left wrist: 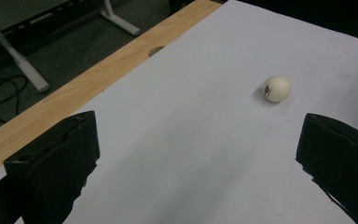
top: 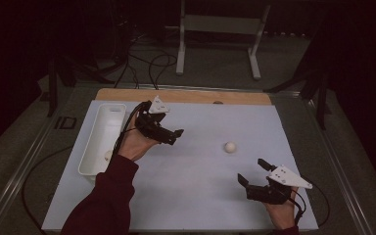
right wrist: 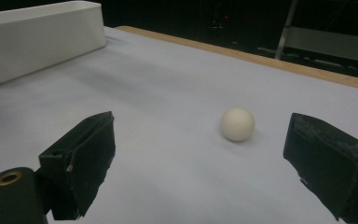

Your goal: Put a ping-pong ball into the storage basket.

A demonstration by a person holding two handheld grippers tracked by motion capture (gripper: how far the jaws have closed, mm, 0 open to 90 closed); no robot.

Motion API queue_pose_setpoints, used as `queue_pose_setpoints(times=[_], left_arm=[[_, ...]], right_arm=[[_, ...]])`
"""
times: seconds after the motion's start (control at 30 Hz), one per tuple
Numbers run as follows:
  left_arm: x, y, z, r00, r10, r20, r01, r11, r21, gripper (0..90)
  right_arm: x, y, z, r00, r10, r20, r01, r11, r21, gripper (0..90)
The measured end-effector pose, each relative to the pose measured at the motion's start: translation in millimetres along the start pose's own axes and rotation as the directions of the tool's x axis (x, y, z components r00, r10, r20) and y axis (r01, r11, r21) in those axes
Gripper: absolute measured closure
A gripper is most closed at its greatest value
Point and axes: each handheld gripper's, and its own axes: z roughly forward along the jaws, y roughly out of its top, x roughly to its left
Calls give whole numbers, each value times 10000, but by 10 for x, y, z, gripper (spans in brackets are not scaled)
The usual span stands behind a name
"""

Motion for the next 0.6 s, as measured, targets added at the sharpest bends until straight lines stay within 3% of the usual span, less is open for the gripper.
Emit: queue_pose_setpoints(times=[0.2,0.3,0.6], left_arm=[[-25,40,49,9997,78,215,-77,10000,-56,0],[-56,74,77,9985,145,530,-140,9998,-102,0],[-140,151,204,9963,377,770,-364,9992,-181,0]], right_arm=[[1,3,-4,10000,0,-19,0,10000,-13,82],[3,5,-5,10000,-16,-23,16,10000,-27,82],[2,9,-14,10000,3,-37,-3,10000,-72,82]])
